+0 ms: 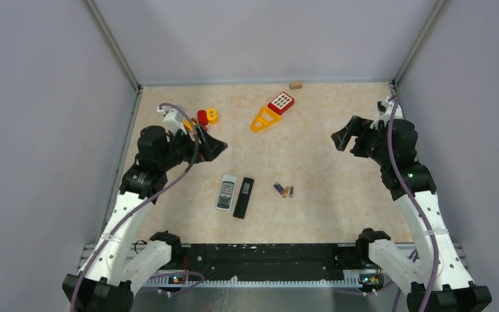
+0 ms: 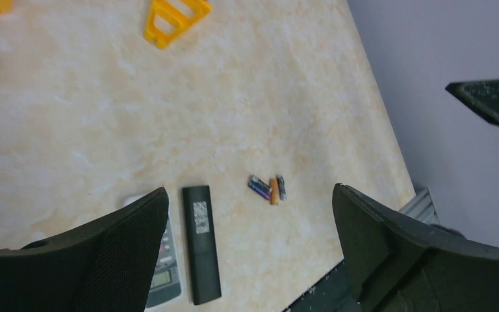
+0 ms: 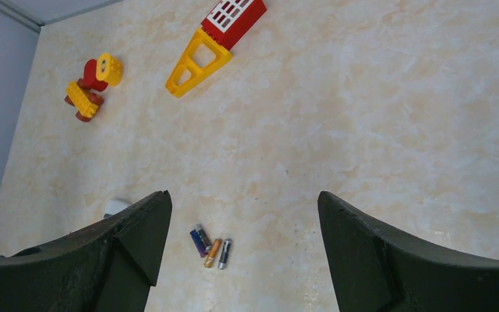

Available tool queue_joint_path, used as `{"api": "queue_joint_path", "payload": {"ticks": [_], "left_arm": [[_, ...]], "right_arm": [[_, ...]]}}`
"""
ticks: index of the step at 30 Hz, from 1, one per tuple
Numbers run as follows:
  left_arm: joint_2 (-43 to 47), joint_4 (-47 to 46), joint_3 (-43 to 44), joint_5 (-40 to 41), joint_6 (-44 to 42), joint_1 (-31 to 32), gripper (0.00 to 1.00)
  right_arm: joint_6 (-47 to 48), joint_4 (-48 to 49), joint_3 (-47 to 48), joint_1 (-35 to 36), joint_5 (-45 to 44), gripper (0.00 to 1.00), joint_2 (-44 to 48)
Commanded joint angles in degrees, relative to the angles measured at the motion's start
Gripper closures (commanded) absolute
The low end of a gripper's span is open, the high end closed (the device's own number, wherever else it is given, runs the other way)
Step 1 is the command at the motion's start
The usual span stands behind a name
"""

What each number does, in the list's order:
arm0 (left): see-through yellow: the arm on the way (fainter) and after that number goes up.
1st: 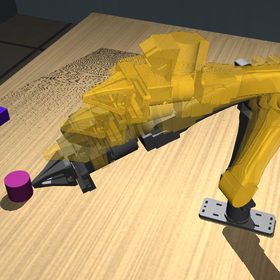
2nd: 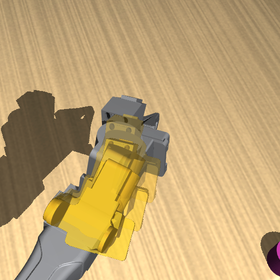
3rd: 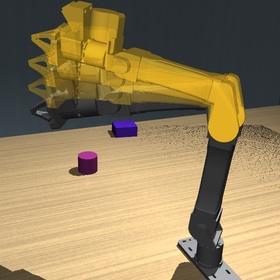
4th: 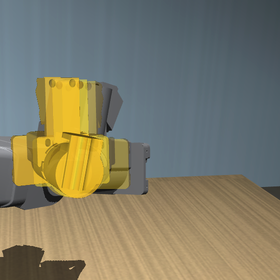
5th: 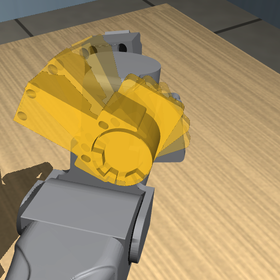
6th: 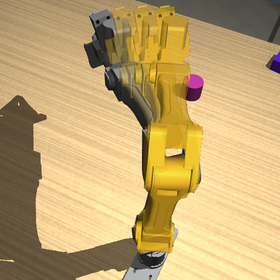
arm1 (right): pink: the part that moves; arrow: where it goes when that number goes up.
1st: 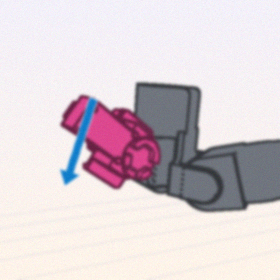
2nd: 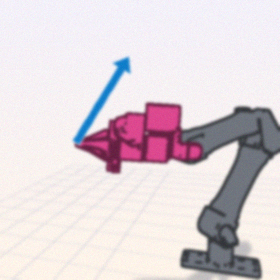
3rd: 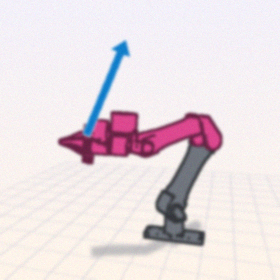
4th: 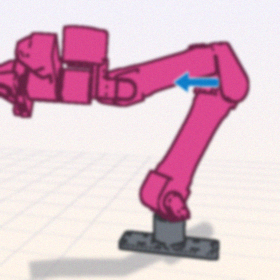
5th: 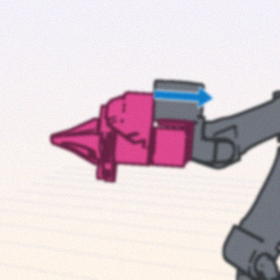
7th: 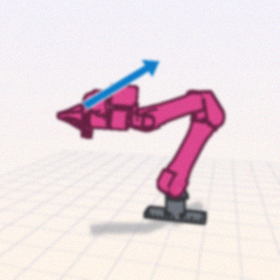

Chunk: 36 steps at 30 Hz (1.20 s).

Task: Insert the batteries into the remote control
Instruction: Pick up the remote control from the center of the board.

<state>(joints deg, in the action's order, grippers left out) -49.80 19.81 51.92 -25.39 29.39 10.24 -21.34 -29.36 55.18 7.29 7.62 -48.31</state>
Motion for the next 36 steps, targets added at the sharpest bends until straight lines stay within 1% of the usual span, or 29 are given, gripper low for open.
{"api": "queue_joint_path", "payload": {"ticks": [1,4,9,12,15,17,18,20,23,25,27,32,36], "left_arm": [[-2.03,-4.07,-3.52,4.08,2.87,7.96,0.01],[-4.10,-3.30,-5.64,8.24,3.48,13.21,0.01],[-5.89,-8.18,-13.96,13.46,8.15,21.24,0.01],[-7.18,-9.79,-17.28,16.93,10.89,25.36,0.02],[-8.40,-11.60,-19.74,17.83,12.26,27.91,0.09],[-9.70,-13.25,-21.03,17.00,13.46,28.69,0.13],[-10.58,-14.65,-21.92,14.67,14.42,28.69,0.14],[-12.76,-17.93,-23.06,11.49,16.51,28.74,0.14],[-15.94,-19.27,-23.08,10.61,18.33,28.76,0.13],[-17.32,-17.77,-22.19,12.49,18.26,28.71,0.13],[-18.13,-15.67,-21.62,16.11,17.45,28.89,0.13],[-20.67,-13.54,-21.88,26.96,11.93,31.85,0.14],[-23.62,-12.05,-21.08,28.98,10.65,32.68,0.17]], "right_arm": [[-2.03,1.61,-1.65,-0.48,2.82,0.16,-0.03],[-3.13,2.07,-3.12,-0.45,3.34,0.17,0.21],[-4.67,2.83,-5.19,-0.42,4.32,0.19,0.20],[-4.91,2.67,-5.76,-0.42,4.14,0.20,0.10],[-5.10,2.15,-6.23,-0.46,3.98,0.21,0.20],[-5.42,2.48,-6.97,-0.43,3.98,0.21,0.40],[-5.60,2.67,-7.35,-0.44,3.98,0.21,0.41],[-5.96,2.70,-7.85,-0.51,3.99,0.21,0.32],[-6.00,2.45,-7.98,-0.44,4.01,0.22,0.23],[-6.06,2.23,-8.13,-0.48,3.86,0.22,0.37],[-6.14,2.18,-8.51,-0.45,3.81,0.22,0.49],[-6.93,2.86,-9.70,-0.47,4.02,0.22,0.37],[-7.25,3.06,-10.04,-0.51,4.31,0.23,0.13]]}}
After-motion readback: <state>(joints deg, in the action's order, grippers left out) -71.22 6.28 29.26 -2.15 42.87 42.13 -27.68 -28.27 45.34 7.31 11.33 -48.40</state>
